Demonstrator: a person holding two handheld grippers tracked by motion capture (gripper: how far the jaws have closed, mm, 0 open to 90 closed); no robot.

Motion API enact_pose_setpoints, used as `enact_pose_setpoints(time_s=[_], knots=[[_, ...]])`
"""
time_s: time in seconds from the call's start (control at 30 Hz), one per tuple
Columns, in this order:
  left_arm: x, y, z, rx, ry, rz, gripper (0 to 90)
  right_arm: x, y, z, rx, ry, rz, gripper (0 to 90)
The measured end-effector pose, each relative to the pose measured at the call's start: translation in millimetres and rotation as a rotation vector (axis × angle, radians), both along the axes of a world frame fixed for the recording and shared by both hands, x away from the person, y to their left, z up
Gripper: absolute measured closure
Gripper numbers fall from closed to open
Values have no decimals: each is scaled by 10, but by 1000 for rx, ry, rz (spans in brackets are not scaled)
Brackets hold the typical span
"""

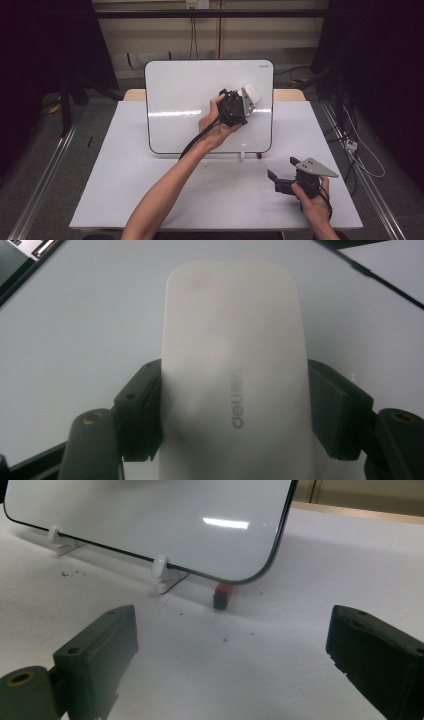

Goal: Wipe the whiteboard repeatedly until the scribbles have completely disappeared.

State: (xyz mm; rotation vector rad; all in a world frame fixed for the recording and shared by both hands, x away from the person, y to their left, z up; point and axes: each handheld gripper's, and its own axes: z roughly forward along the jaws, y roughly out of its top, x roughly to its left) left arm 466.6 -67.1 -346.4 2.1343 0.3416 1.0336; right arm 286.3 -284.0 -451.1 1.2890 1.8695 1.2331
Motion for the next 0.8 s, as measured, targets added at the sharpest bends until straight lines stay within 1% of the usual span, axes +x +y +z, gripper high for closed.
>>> enact_pose_setpoints(time_s=[0.17, 0.23, 0.33, 0.37, 0.43, 0.5, 0.53, 0.57, 0.6, 0.63, 0.77, 0.8], knots=[[64, 165, 71, -29, 12, 36, 312, 3, -6, -3, -2, -2, -1, 65], [96, 219, 95, -51, 14, 51, 312, 2, 1, -2, 0, 2, -2, 65], [142, 325, 133, -74, 16, 71, 312, -5, 1, 3, 0, 1, -1, 65], [153, 364, 147, -84, 19, 83, 312, -4, -2, 1, 1, 1, 0, 65], [189, 446, 181, -91, 18, 97, 313, -1, -6, -1, 1, 1, -5, 65], [213, 522, 200, -112, 21, 118, 312, -4, -3, 0, 1, 2, -2, 65], [224, 562, 214, -117, 21, 134, 312, -6, -1, 0, 1, 1, -1, 65], [231, 602, 223, -141, 30, 152, 313, -6, -2, 0, 0, 0, -2, 65], [240, 640, 230, -157, 34, 160, 313, -5, -4, -1, 0, -1, -3, 65], [243, 668, 229, -164, 33, 165, 313, -4, -7, 0, -1, -2, -3, 65], [230, 705, 232, -173, 39, 145, 313, -1, 0, -2, -4, -1, -4, 65], [227, 708, 235, -168, 36, 136, 313, 0, 1, -2, -4, -1, -4, 65]])
